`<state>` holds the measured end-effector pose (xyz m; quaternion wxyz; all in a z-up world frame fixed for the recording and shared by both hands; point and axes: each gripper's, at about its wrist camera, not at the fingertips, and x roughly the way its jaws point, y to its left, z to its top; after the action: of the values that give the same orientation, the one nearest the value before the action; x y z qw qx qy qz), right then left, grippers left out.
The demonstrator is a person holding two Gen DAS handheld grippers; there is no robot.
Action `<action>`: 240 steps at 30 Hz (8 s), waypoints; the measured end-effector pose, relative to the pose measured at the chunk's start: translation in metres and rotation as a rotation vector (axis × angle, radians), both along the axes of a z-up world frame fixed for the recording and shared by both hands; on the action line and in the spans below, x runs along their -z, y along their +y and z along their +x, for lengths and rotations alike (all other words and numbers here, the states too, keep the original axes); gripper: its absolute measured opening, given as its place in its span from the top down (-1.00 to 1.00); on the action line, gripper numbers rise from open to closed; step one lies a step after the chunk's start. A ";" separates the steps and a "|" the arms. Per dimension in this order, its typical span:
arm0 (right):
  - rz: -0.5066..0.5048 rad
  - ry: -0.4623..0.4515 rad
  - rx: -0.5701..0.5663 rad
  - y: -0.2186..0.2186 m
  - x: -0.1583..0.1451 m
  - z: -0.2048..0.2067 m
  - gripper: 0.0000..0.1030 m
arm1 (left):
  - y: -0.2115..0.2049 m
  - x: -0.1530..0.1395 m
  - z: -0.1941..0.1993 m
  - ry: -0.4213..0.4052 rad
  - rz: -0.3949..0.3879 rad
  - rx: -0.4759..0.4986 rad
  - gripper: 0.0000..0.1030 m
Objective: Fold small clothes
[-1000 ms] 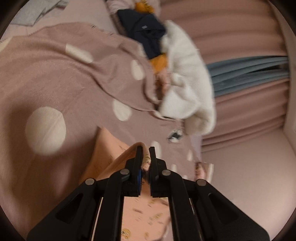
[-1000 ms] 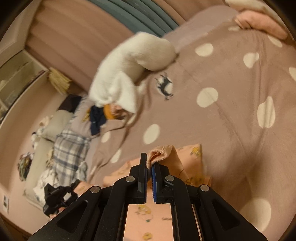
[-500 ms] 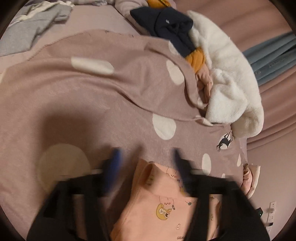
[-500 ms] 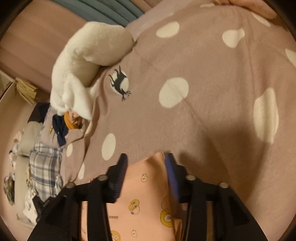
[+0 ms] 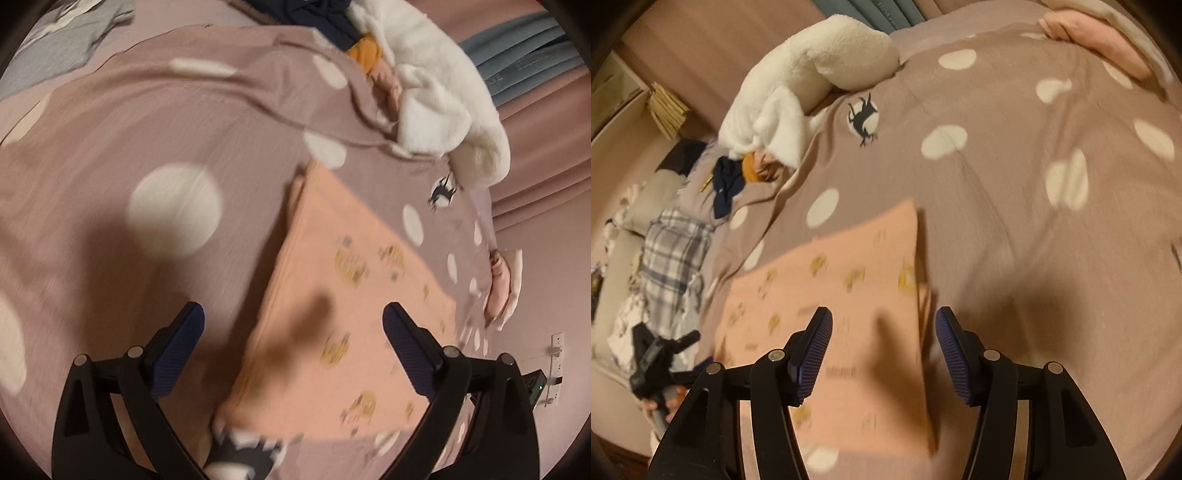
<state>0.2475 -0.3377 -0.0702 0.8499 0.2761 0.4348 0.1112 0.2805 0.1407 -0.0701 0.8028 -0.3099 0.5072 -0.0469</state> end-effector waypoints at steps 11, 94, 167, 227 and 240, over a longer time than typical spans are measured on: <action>0.153 0.039 0.015 -0.003 0.012 -0.074 -0.35 | -0.013 0.012 -0.081 0.056 -0.123 0.086 -0.98; 0.452 0.132 0.050 0.039 0.057 -0.029 0.81 | -0.066 0.008 -0.048 -0.041 -0.069 0.021 0.92; 0.264 0.044 0.024 0.022 0.072 -0.149 0.52 | -0.109 0.031 -0.088 -0.007 -0.075 -0.013 0.71; 0.165 0.048 0.151 0.028 0.058 -0.225 -0.38 | -0.050 -0.012 -0.299 -0.279 0.153 -0.060 -0.99; -0.005 0.010 0.094 0.070 0.049 -0.225 -0.46 | -0.058 -0.066 -0.393 -0.530 0.334 -0.085 -0.99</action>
<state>0.0221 -0.2673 -0.1191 0.8527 0.2948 0.4257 0.0690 -0.1124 0.0826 -0.0043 0.9480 -0.1717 0.2678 -0.0083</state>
